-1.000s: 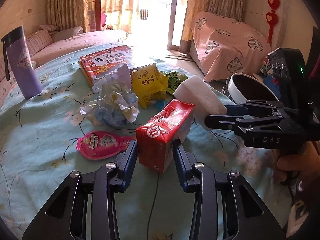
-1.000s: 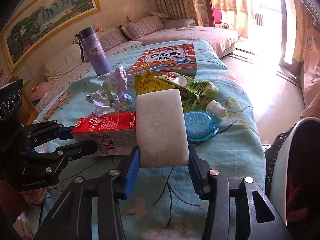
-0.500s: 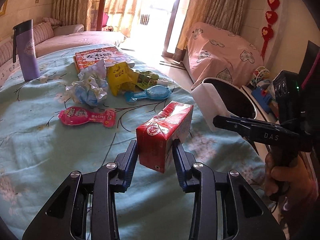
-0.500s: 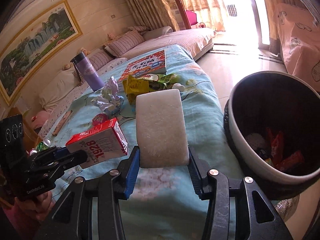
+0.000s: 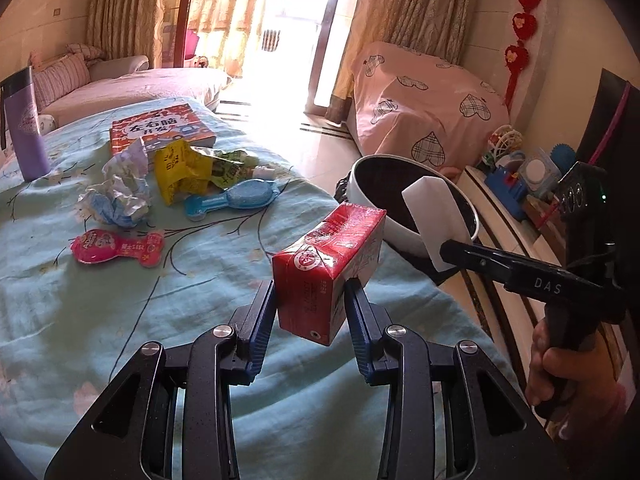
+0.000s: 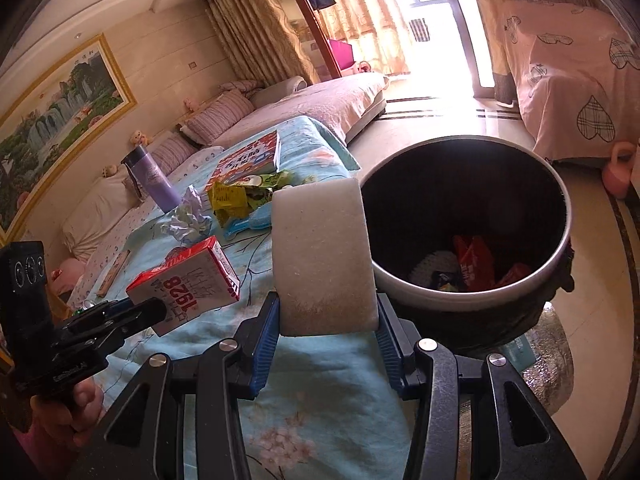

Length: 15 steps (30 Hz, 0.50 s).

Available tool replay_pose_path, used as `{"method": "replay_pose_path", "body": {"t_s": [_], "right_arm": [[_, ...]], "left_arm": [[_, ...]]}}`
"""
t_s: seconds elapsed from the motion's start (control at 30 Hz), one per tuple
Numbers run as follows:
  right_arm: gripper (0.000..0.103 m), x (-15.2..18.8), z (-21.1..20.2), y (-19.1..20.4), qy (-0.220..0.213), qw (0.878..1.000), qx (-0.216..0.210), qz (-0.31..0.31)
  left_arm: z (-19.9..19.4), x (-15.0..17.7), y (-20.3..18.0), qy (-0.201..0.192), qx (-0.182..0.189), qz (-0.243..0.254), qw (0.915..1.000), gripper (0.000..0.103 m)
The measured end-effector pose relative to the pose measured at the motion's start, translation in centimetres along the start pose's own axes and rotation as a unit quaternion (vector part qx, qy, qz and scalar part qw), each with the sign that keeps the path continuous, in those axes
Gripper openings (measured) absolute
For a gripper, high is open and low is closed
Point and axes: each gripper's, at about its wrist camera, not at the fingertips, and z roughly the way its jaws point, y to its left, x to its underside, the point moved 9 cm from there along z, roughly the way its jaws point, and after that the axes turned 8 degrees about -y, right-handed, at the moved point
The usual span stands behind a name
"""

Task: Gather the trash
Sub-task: 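Carry the red box and white block in both tools over the bin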

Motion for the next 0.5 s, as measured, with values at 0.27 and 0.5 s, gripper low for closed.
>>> {"method": "replay_pose_path", "body": {"t_s": [0.27, 0.5], "right_arm": [[0.047, -0.4, -1.6, -2.1, -0.017, 1.000, 0.017, 0.014], [0.047, -0.7, -2.2, -3.4, -0.024, 0.999, 0.025, 0.021]], "left_arm": [[0.9, -1.2, -3.0, -0.005, 0.014, 0.015, 0.9998, 0.034], [1.9, -2.1, -4.7, -0.006, 0.018, 0.022, 0.9996, 0.034]]}}
